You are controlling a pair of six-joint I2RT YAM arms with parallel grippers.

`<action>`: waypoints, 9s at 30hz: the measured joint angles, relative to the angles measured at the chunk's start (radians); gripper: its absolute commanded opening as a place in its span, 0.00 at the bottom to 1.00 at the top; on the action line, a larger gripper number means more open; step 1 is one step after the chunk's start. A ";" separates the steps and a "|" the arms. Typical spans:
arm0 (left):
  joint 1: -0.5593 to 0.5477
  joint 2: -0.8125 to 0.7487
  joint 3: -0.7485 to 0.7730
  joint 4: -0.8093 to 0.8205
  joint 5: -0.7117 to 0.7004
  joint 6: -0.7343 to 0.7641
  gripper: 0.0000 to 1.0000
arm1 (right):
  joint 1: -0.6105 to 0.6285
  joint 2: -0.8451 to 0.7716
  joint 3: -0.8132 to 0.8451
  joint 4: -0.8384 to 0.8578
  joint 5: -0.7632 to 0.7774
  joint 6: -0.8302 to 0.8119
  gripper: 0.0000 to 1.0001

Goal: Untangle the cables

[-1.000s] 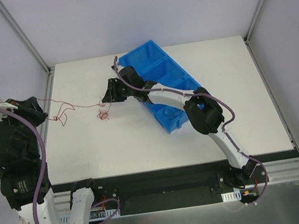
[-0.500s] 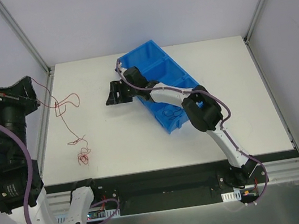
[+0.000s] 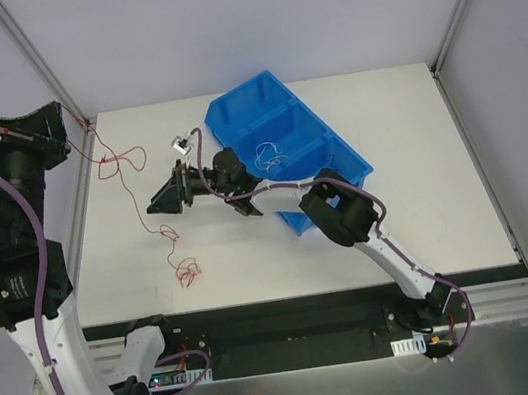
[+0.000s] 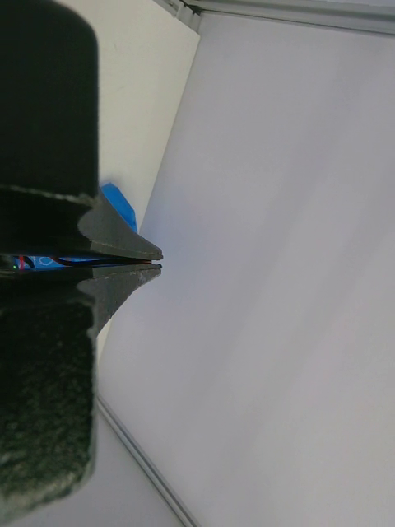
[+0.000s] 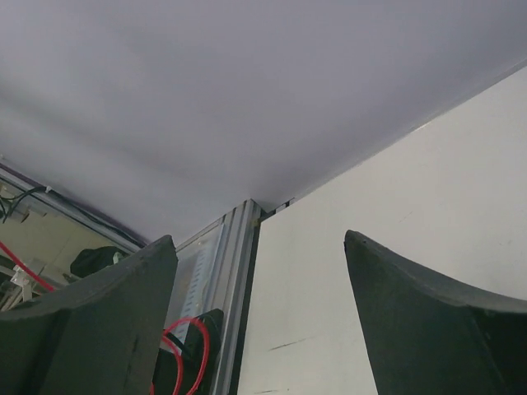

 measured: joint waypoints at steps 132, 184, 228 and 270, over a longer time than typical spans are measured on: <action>0.047 0.278 -0.736 0.174 0.218 0.107 0.00 | -0.259 -0.336 -0.043 -0.777 0.228 -0.251 0.01; 0.031 0.537 -0.690 0.214 0.588 0.016 0.00 | -0.192 -0.365 -0.084 -0.692 -0.067 -0.686 0.89; 0.066 0.010 -0.700 0.167 0.171 0.123 0.68 | 0.013 -0.232 0.001 -0.744 0.412 -0.888 0.01; 0.066 0.084 -0.771 0.235 0.197 0.093 0.62 | -0.393 0.115 0.546 -0.749 0.819 -0.892 0.62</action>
